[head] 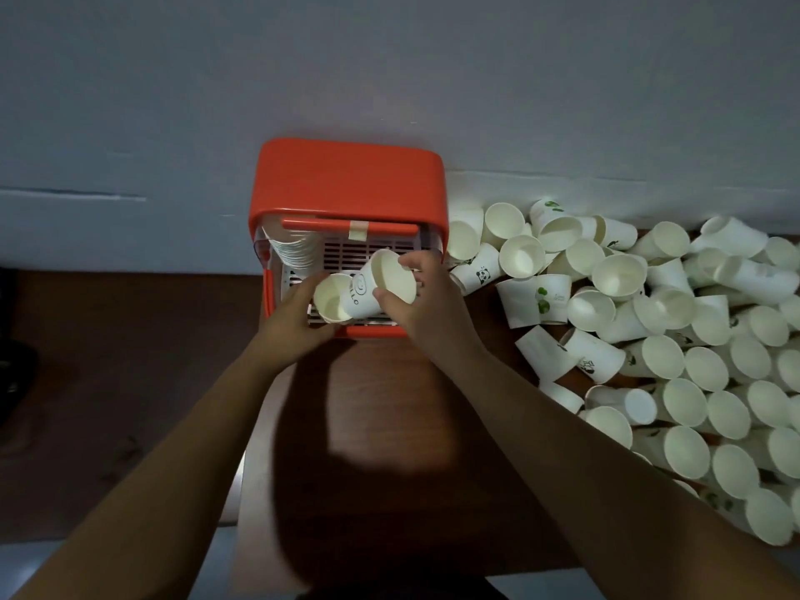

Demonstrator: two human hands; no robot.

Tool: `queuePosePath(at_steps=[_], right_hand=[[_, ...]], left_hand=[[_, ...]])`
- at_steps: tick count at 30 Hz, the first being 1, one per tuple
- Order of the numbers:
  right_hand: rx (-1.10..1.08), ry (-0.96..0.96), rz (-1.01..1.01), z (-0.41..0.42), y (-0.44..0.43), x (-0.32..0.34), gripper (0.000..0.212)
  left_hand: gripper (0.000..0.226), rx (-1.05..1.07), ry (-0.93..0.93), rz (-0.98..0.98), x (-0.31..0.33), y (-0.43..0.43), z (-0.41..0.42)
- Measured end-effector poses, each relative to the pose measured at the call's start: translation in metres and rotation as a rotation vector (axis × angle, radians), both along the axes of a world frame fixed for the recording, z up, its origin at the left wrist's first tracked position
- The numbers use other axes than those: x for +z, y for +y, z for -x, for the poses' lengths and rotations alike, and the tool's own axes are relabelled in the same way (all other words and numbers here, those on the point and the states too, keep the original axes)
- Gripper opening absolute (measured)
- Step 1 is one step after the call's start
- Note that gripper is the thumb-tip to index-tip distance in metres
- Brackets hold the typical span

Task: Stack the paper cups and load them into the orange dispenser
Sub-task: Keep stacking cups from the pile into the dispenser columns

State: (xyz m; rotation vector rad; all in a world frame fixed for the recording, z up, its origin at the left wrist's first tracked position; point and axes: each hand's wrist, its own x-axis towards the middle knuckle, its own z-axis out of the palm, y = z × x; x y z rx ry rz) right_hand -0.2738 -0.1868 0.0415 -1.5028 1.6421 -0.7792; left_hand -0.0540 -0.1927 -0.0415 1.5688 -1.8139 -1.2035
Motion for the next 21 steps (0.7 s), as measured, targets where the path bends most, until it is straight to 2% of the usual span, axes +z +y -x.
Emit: queuePosePath(at_steps=[4,7,9,12,16,21], right_hand=[[0.119,0.045,0.090,-0.028,-0.004,-0.012,0.053],[0.223,0.155,0.169,-0.043,-0.007,-0.027,0.056],[0.253,0.228,0.151,-0.049,-0.010,-0.033,0.065],[0.305,0.267,0.048,-0.052,-0.011,-0.042,0.079],[0.295,0.295,0.019,-0.047,-0.011,-0.054,0.072],[0.237,0.301,-0.018,-0.049,-0.011,-0.061,0.071]], left_hand=[[0.065,0.082,0.142,-0.087,0.004,0.003,-0.004],[0.044,0.253,0.320,-0.171,0.011,0.005,-0.006],[0.033,0.296,0.362,-0.153,0.017,0.006,-0.006],[0.033,0.253,0.349,-0.124,0.014,0.005,-0.006],[0.049,0.153,0.194,-0.081,-0.001,0.002,-0.013],[0.049,0.160,0.105,-0.017,-0.002,0.002,-0.010]])
